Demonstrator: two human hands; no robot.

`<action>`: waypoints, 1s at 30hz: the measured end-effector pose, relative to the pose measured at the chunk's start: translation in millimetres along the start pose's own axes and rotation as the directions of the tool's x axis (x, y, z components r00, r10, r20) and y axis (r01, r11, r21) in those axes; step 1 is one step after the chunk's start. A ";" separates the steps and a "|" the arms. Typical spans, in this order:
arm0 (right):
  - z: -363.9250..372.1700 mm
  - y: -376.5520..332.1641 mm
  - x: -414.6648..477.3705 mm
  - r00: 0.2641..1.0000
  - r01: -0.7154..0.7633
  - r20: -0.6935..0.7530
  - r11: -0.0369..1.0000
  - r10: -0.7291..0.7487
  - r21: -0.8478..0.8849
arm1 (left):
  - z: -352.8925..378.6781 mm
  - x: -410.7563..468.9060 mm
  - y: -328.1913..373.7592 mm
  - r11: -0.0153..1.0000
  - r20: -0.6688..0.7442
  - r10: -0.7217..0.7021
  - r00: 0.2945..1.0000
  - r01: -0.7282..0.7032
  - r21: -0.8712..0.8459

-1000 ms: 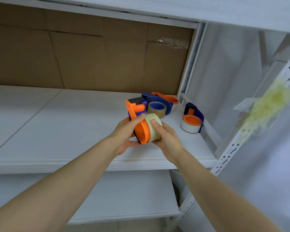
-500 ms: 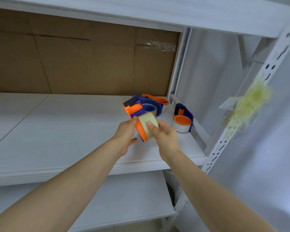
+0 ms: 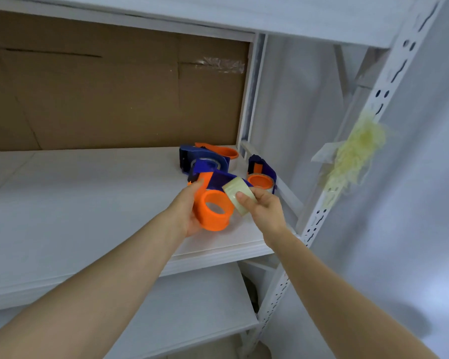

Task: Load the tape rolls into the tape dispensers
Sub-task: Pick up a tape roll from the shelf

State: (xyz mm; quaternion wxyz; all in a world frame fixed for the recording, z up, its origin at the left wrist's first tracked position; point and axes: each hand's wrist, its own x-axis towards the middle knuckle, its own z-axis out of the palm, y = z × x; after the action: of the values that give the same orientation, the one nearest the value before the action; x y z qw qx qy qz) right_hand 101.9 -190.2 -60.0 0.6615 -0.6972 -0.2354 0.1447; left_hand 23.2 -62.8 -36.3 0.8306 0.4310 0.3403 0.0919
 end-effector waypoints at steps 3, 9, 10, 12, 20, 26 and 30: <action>-9.8 1.0 6.6 0.992 -0.090 -0.076 0.992 0.097 0.085 | 0.4 15.7 -7.4 0.993 -0.020 0.006 1.000 -0.004 0.115; -23.2 -0.3 10.8 0.925 -0.181 -0.242 0.899 0.294 0.399 | 12.1 54.8 -23.6 0.938 -0.220 0.098 0.971 -0.016 0.347; -24.7 -0.6 10.4 0.917 -0.184 -0.254 0.893 0.306 0.411 | 14.3 60.8 -25.9 0.907 -0.249 0.137 0.959 -0.021 0.421; -29.1 -1.4 10.2 0.908 -0.182 -0.269 0.879 0.322 0.440 | 19.4 66.8 -29.0 0.837 -0.270 0.191 0.944 -0.013 0.548; -35.7 -3.8 19.1 0.870 -0.200 -0.244 0.760 0.428 0.618 | 29.2 74.8 -31.7 0.479 -0.308 0.246 0.919 0.161 0.863; 7.1 -17.1 36.9 0.918 -0.270 -0.064 0.735 0.391 0.622 | -11.0 53.4 8.0 0.397 -0.280 0.406 0.870 0.109 0.911; 70.1 -27.4 49.6 0.918 -0.377 0.069 0.801 0.392 0.464 | -64.4 19.2 32.6 0.099 -0.198 0.560 0.805 0.172 0.980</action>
State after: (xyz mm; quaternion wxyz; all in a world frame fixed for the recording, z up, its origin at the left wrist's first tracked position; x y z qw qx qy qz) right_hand 104.2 -104.1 -33.2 0.7703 -0.5516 -0.0373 0.3177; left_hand 0.8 7.8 -45.8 0.1798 0.8635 0.4649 0.0771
